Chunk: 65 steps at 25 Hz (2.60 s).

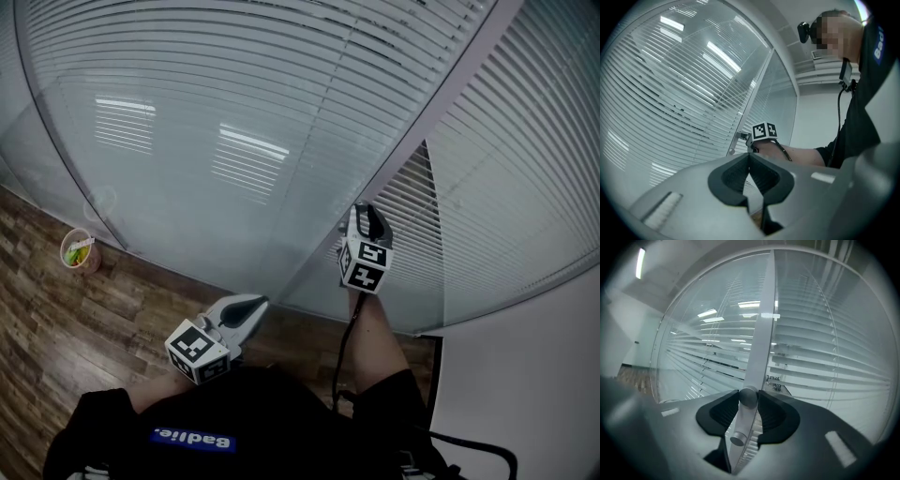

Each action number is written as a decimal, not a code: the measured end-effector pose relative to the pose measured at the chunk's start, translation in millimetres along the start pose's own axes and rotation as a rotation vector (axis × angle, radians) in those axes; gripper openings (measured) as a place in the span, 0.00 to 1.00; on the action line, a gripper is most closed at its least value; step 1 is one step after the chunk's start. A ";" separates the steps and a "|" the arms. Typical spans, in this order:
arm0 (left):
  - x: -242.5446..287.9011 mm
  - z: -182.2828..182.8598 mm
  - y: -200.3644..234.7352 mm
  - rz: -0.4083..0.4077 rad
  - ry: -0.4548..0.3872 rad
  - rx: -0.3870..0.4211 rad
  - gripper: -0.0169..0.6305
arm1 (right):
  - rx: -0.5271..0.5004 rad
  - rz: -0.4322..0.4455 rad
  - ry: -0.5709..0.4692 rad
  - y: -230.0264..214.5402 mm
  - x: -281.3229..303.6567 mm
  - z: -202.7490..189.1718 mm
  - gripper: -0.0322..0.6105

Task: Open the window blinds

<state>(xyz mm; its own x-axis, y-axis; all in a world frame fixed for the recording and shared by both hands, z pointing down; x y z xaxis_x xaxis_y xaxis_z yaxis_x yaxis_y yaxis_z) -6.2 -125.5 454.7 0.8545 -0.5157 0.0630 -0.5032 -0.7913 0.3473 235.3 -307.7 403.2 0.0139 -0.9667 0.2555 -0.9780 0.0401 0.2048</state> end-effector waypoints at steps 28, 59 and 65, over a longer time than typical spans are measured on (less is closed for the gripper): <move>3.9 20.2 3.1 0.011 -0.047 0.048 0.03 | -0.388 -0.124 0.017 12.9 2.4 -1.3 0.25; 6.3 9.9 0.0 -0.007 -0.032 0.027 0.03 | -0.489 -0.179 0.048 8.6 1.8 -2.6 0.34; 5.7 8.1 -1.6 -0.010 -0.031 0.027 0.03 | -0.781 -0.265 0.065 23.4 3.5 -5.3 0.27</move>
<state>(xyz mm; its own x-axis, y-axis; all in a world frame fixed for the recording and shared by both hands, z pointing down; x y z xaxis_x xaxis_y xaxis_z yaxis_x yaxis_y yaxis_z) -1.5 -129.8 447.0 0.8554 -0.5171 0.0307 -0.4981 -0.8048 0.3228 213.5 -308.8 413.9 0.2592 -0.9532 0.1559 -0.5149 0.0002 0.8573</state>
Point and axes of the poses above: the fingertips, and each gripper's own axes: x forward along the fingers, y to its left, z out of its top, the point moved 5 cm from there along -x, backward along the fingers, and after that the axes turned 6 degrees about y, right-handed, at the moved point
